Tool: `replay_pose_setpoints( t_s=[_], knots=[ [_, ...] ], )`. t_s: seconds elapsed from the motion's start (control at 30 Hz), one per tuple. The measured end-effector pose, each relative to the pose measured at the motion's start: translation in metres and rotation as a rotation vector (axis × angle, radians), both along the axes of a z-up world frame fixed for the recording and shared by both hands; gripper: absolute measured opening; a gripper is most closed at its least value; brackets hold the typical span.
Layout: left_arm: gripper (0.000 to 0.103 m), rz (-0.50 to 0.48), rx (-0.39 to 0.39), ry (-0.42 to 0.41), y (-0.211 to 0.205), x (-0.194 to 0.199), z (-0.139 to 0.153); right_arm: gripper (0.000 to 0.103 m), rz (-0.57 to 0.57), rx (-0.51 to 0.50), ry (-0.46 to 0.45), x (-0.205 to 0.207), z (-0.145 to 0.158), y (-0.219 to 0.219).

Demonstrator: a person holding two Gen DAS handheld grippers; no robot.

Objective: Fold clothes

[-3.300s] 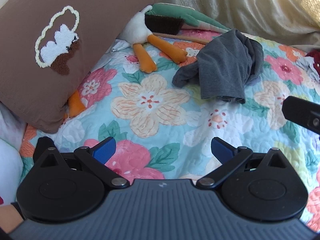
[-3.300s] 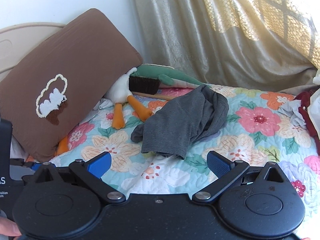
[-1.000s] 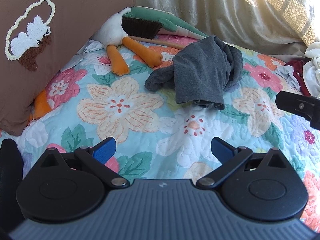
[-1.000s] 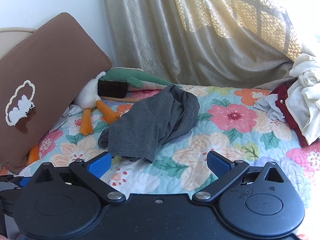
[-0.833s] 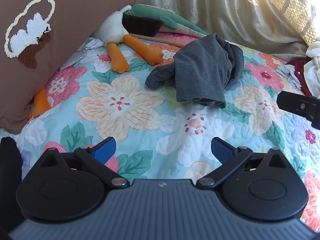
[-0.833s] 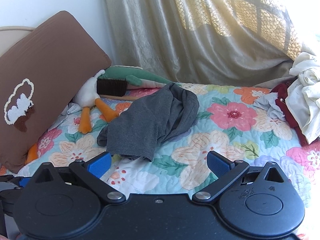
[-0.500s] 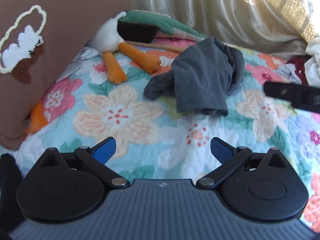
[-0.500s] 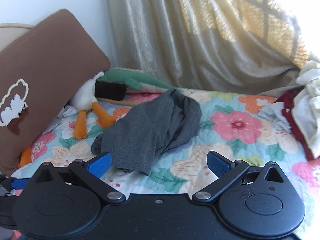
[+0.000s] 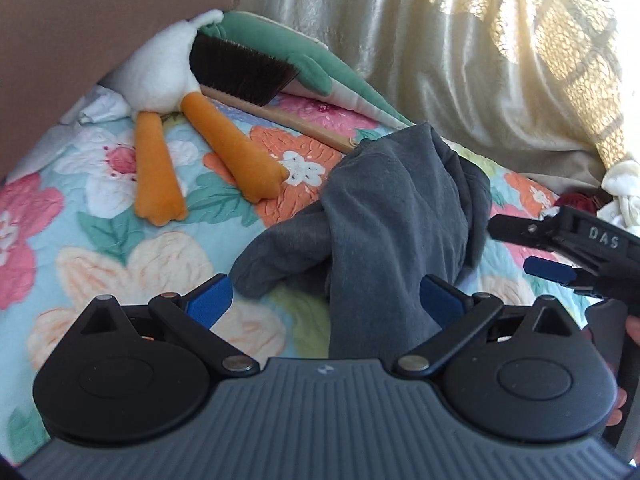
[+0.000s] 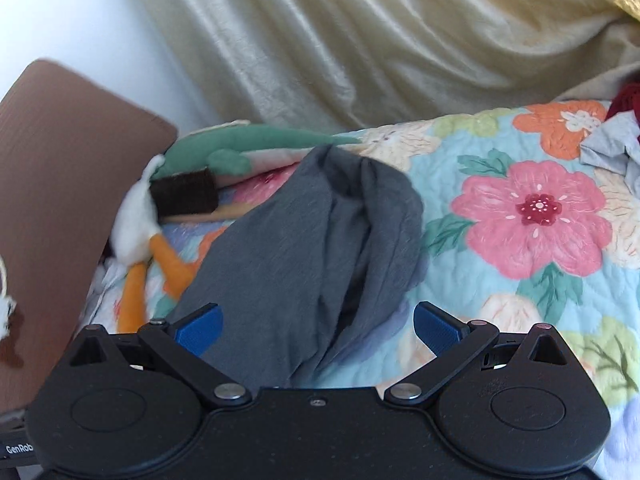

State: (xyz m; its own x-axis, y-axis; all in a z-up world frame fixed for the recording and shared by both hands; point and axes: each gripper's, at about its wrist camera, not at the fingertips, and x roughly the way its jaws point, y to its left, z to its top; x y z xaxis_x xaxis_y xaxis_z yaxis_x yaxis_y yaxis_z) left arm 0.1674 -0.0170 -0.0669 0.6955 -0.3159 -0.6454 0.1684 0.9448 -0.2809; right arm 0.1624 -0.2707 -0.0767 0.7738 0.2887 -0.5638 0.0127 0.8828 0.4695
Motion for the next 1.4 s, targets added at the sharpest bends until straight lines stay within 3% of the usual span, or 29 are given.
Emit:
replay_pose_setpoints(
  t_s=[0.13, 0.2, 0.27, 0.3, 0.33, 0.4, 0.43, 0.5, 0.53, 0.6, 0.63, 0.73, 0.83, 1.03, 1.27, 1.4],
  knots=[
    [0.103, -0.003, -0.028, 0.090, -0.007, 0.031, -0.027, 0.103, -0.043, 0.252, 0.058, 0.020, -0.035, -0.025],
    [0.103, -0.005, -0.032, 0.114, -0.009, 0.041, -0.037, 0.103, -0.023, 0.321, 0.084, 0.027, -0.052, -0.024],
    [0.103, -0.005, -0.047, 0.089, -0.009, 0.045, -0.042, 0.103, -0.024, 0.309, 0.075, 0.033, -0.058, -0.020],
    [0.096, -0.001, -0.055, 0.066, -0.009, 0.046, -0.042, 0.103, -0.018, 0.300, 0.069, 0.037, -0.059, -0.017],
    [0.074, 0.002, -0.053, 0.053, -0.010, 0.047, -0.042, 0.103, -0.012, 0.286, 0.065, 0.042, -0.058, -0.014],
    [0.052, -0.018, -0.062, 0.039, -0.014, 0.050, -0.041, 0.103, 0.006, 0.253, 0.052, 0.051, -0.056, -0.007],
    [0.047, -0.024, -0.068, 0.036, -0.016, 0.051, -0.041, 0.103, 0.029, 0.220, 0.044, 0.057, -0.055, -0.001],
    [0.044, -0.020, -0.054, 0.030, -0.021, 0.052, -0.043, 0.091, 0.073, 0.135, 0.021, 0.064, -0.054, 0.012],
    [0.042, -0.017, -0.051, 0.030, -0.022, 0.051, -0.042, 0.073, 0.098, 0.098, 0.000, 0.065, -0.054, 0.019],
    [0.035, -0.011, -0.045, 0.031, -0.025, 0.047, -0.039, 0.062, 0.105, 0.066, -0.005, 0.060, -0.054, 0.029],
    [0.029, -0.014, -0.055, 0.034, -0.025, 0.043, -0.035, 0.048, 0.108, 0.064, -0.005, 0.055, -0.052, 0.030],
    [0.028, -0.032, -0.118, 0.050, -0.017, 0.029, -0.019, 0.032, 0.134, 0.067, 0.000, 0.043, -0.040, 0.034],
    [0.028, -0.030, -0.090, 0.057, -0.015, 0.006, -0.001, 0.028, 0.169, 0.080, -0.013, 0.020, -0.021, 0.036],
    [0.028, -0.041, -0.008, 0.041, -0.002, -0.059, 0.042, 0.027, 0.246, 0.084, -0.004, -0.044, 0.004, 0.056],
    [0.028, -0.014, -0.023, 0.048, 0.029, -0.130, 0.079, 0.026, 0.343, 0.089, -0.045, -0.116, 0.035, 0.073],
    [0.027, 0.003, 0.006, 0.004, 0.039, -0.167, 0.096, 0.026, 0.396, 0.021, -0.096, -0.149, 0.056, 0.091]
  ],
)
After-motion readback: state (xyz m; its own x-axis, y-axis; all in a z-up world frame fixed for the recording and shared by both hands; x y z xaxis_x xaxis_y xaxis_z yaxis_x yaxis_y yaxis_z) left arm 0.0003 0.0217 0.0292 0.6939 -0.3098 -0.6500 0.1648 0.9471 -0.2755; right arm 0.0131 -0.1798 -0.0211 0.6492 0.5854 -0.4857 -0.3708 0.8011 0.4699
